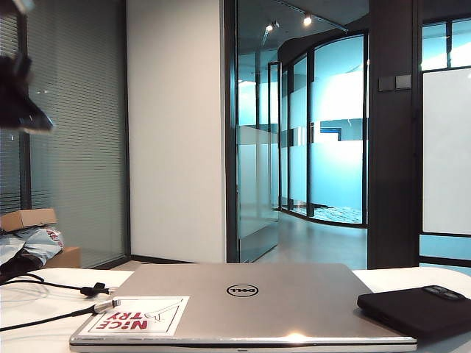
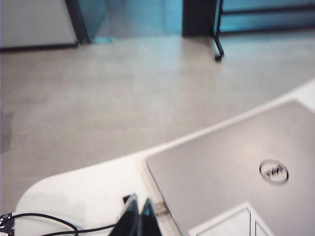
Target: Pick up the charging cable and the phone, plug the charging cable into the charging port on the phone, and finally place them back on the table.
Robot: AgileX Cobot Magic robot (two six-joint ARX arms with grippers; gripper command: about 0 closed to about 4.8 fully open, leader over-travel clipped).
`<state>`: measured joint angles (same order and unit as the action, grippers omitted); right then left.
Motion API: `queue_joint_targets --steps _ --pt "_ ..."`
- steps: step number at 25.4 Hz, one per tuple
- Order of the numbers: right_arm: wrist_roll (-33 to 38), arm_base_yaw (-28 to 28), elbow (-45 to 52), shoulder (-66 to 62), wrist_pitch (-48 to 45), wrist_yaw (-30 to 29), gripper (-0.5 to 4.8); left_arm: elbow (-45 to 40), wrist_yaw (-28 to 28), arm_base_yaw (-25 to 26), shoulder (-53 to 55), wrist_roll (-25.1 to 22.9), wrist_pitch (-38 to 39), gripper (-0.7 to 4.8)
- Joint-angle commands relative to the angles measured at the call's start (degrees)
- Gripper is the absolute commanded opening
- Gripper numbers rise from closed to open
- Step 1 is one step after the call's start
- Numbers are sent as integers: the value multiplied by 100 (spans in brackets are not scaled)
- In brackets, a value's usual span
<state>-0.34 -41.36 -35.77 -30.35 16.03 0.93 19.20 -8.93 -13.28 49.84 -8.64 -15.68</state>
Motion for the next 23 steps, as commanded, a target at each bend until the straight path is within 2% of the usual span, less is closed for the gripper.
queue_joint_targets --steps 1,6,7,8,10,11,12,13,15,18,20,23 --pt "-13 -72 -24 17 -66 61 -2 15 -13 -114 437 -481 -127 -5" --pt "-13 -70 -24 31 214 44 -2 15 -13 -114 1231 -1082 -376 -2" --pt "-13 -70 -24 31 221 42 -2 15 -13 -114 1316 -1180 -413 8" --pt "-13 -70 -24 31 223 44 -2 15 -13 -114 1397 -1287 -442 41" --pt "-13 -70 -24 31 221 44 -2 15 -13 -114 1530 -1539 -457 208" --pt "-13 -70 -24 31 223 44 -2 15 -15 -114 1572 -1687 -452 318" --pt "-13 -70 -24 31 223 44 -2 15 -13 -114 1611 -1917 -448 464" --pt "-13 -70 -24 31 223 44 -2 15 -15 -114 1635 -2308 -424 479" --pt "-13 -70 -24 31 223 44 -2 13 -15 -114 1644 -2800 -426 479" --pt "-11 -70 -24 31 223 44 -2 9 -15 -114 1657 -3333 -411 479" --pt "-13 -68 -24 31 223 44 -2 9 -17 -114 1738 -3567 -404 479" --pt "-13 -68 -24 31 223 44 -2 11 -17 -114 1961 -3646 -413 479"
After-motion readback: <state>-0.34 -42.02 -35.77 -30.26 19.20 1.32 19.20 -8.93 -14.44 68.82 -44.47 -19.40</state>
